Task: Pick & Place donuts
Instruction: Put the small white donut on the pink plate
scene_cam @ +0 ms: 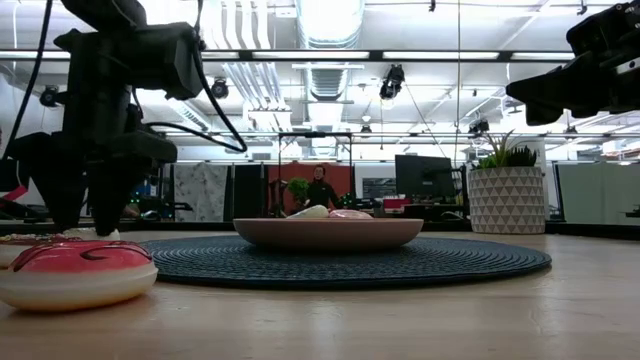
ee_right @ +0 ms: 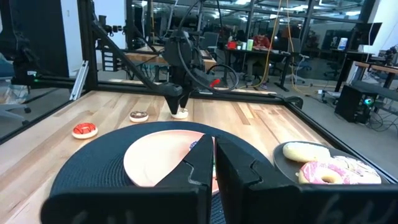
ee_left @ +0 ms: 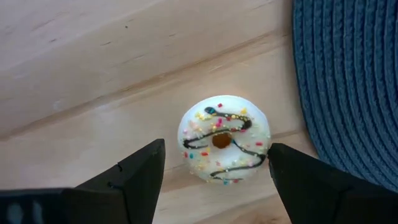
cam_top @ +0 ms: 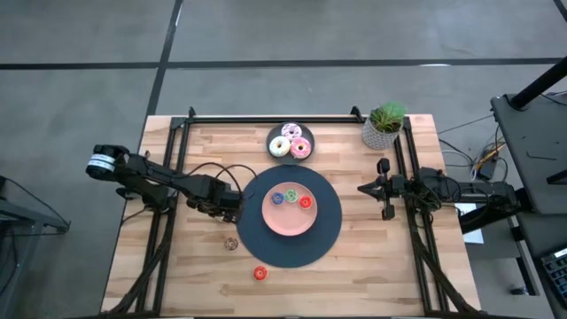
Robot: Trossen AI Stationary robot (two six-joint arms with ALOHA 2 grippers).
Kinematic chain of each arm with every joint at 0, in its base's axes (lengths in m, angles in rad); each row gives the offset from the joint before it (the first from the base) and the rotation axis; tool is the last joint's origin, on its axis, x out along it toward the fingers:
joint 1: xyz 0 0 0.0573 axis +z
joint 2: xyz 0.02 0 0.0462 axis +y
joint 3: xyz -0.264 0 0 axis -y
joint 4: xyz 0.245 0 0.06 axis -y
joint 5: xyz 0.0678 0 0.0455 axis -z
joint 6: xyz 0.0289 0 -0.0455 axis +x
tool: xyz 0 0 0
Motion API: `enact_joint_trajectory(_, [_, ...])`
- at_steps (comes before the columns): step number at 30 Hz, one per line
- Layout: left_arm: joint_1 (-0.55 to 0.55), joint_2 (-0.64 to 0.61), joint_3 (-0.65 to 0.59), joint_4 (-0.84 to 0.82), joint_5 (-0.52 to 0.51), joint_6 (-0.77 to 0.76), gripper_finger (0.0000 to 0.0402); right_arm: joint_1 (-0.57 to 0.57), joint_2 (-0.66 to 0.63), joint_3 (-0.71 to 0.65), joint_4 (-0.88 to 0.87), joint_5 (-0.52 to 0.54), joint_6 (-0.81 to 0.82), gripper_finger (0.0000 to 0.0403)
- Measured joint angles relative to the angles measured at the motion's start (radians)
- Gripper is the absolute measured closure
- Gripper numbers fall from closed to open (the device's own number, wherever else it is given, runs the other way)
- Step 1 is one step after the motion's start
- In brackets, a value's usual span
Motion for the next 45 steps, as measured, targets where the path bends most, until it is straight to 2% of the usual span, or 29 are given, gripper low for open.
enact_joint_trajectory(12, [0.000,0.036,0.001,0.024,0.000,0.019,0.0145,0.000,0.000,0.000,0.000,0.000,0.000,0.0394])
enact_joint_trajectory(45, [0.000,0.038,-0.006,0.027,-0.009,0.041,0.0149,0.000,0.000,0.000,0.000,0.000,0.000,0.0394])
